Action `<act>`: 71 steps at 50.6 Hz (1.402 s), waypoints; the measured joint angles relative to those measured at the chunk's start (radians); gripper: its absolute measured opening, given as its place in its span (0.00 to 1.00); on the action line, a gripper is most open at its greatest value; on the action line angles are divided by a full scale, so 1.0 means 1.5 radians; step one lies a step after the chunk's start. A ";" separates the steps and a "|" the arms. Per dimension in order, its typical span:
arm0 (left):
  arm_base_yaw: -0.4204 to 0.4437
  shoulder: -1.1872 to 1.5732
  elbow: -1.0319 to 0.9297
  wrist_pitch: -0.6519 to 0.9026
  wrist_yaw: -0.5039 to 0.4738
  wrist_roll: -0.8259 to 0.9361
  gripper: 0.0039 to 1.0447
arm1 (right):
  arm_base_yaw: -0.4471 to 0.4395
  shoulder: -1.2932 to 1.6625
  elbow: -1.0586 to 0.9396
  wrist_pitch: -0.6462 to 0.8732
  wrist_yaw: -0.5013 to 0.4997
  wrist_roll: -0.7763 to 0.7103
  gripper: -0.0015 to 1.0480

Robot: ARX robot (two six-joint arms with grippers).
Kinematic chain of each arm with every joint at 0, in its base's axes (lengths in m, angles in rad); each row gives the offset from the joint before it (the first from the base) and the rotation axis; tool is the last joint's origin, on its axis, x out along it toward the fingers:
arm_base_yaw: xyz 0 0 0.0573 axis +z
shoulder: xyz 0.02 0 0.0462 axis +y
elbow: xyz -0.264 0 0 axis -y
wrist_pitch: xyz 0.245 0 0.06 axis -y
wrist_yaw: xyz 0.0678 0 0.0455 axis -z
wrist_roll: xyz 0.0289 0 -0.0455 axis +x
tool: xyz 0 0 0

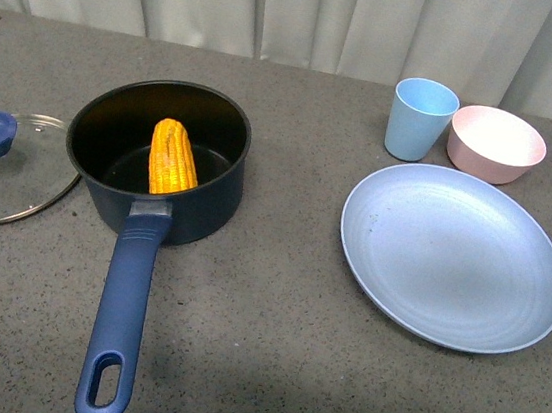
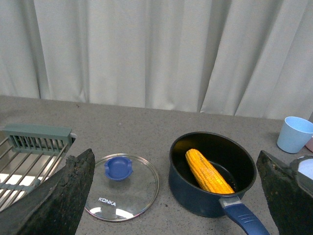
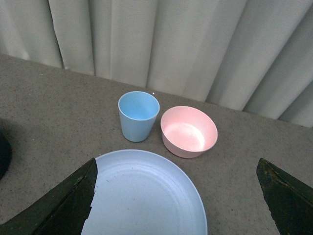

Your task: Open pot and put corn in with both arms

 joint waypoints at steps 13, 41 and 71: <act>0.000 0.000 0.000 0.000 0.000 0.000 0.94 | -0.059 -0.057 -0.145 0.264 -0.008 0.052 0.51; 0.000 -0.001 0.000 0.000 0.000 0.000 0.94 | -0.155 -0.327 -0.253 0.088 -0.103 0.058 0.01; 0.000 -0.001 0.000 0.000 0.000 0.000 0.94 | -0.222 -0.614 -0.270 -0.168 -0.169 0.058 0.01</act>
